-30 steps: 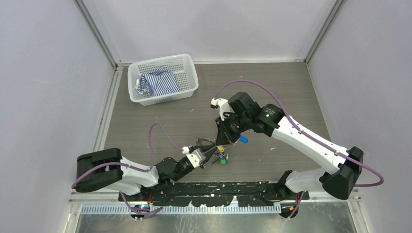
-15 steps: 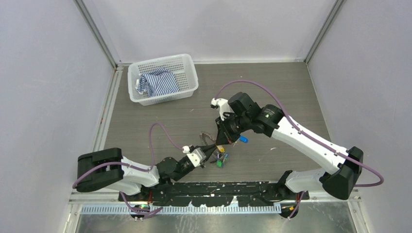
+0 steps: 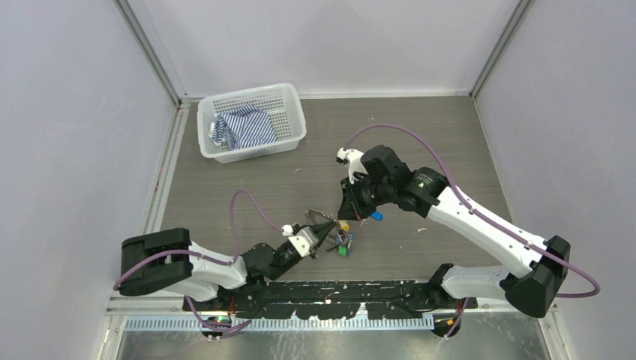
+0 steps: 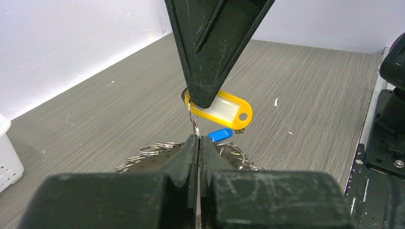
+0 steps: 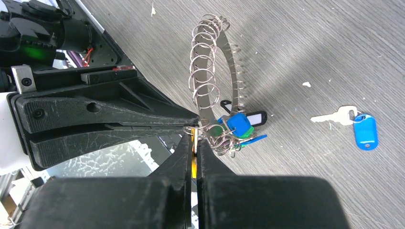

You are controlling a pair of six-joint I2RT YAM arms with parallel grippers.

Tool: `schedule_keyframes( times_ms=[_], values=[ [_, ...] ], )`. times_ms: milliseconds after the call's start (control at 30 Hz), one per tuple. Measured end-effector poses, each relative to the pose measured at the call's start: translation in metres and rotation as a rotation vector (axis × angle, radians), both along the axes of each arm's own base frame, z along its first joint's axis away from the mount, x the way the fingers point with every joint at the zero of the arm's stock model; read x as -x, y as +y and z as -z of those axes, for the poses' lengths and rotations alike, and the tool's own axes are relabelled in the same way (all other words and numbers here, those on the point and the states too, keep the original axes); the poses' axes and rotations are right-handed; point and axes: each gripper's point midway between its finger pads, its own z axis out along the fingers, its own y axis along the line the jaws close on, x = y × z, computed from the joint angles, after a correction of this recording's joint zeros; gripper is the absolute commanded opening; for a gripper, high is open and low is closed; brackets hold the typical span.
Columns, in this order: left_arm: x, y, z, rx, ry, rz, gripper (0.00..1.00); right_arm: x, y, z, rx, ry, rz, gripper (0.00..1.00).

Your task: Remove the keys from the keyring

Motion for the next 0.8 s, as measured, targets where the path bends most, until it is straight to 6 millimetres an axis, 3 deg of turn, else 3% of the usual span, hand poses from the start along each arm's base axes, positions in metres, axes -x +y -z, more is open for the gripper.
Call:
schedule_keyframes(
  times_ms=[800],
  values=[
    [-0.020,0.009,-0.007,0.136,0.228,-0.177,0.00,0.003,0.005,-0.003,-0.048,-0.054,-0.046,0.01]
  ],
)
